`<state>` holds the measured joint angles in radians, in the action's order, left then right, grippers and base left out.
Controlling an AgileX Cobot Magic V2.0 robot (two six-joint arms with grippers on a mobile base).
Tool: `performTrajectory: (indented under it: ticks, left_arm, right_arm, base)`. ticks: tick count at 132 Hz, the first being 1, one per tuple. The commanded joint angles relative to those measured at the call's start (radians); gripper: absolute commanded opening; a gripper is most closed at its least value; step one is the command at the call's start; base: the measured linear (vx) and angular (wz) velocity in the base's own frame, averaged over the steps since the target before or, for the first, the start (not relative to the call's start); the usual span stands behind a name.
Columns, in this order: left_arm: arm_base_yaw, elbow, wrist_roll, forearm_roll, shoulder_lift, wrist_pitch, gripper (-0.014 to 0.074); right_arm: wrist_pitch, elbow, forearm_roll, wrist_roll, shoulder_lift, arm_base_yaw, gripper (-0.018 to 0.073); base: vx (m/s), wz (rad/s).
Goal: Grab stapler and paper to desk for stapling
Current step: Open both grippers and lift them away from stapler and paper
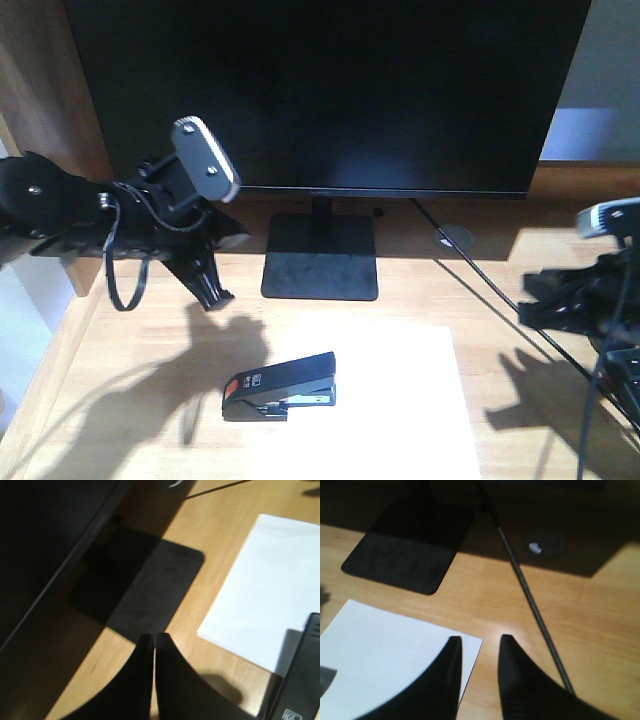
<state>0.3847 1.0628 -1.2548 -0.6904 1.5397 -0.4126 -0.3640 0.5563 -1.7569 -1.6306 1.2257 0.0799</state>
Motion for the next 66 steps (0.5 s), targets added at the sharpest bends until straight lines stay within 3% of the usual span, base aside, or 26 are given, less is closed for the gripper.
performTrajectory:
  ticks: [1,8,15,18,19,27,37,47,66]
  left_arm:
    - [0.002,0.018,0.276,0.195,-0.075,0.058,-0.0006]
    - [0.002,0.018,0.418,0.311,-0.090,0.058,-0.0006]
    - [0.002,0.018,0.614,0.475,-0.109,0.051,-0.0006]
    - [0.002,0.018,0.658,0.533,-0.115,0.046,-0.0006]
    - [0.002,0.018,0.722,0.571,-0.118,0.042,-0.0006]
    - [0.002,0.018,0.883,0.730,-0.135,0.026,-0.0006]
    - [0.002,0.018,1.065,0.865,-0.166,0.009,-0.0006]
    - [0.002,0.008,1.131,0.914,-0.207,0.029,-0.0006]
    - [0.002,-0.082,1.133,0.906,-0.321,0.179,-0.0006]
  right_arm:
    - [0.041,0.020,-0.013,0.003,-0.090,0.000,-0.0017]
    - [0.051,0.020,-0.013,0.003,-0.129,0.000,-0.0013]
    - [0.057,0.020,-0.013,0.002,-0.170,0.000,-0.0008]
    - [0.059,0.020,-0.013,0.002,-0.183,0.000,-0.0008]
    - [0.060,0.020,-0.013,0.002,-0.187,0.000,-0.0007]
    - [0.062,0.020,-0.013,0.002,-0.228,0.000,-0.0007]
    - [0.062,0.020,-0.012,-0.002,-0.278,0.000,-0.0007]
    - [0.062,0.020,-0.011,-0.033,-0.334,0.000,-0.0007]
    - [0.074,0.016,-0.026,-0.092,-0.431,0.000,-0.0006]
  base:
    - [0.00,0.00]
    - [0.00,0.00]
    - [0.00,0.00]
    - [0.00,0.00]
    - [0.00,0.00]
    - [0.00,0.00]
    - [0.00,0.00]
    - [0.00,0.00]
    - [0.00,0.00]
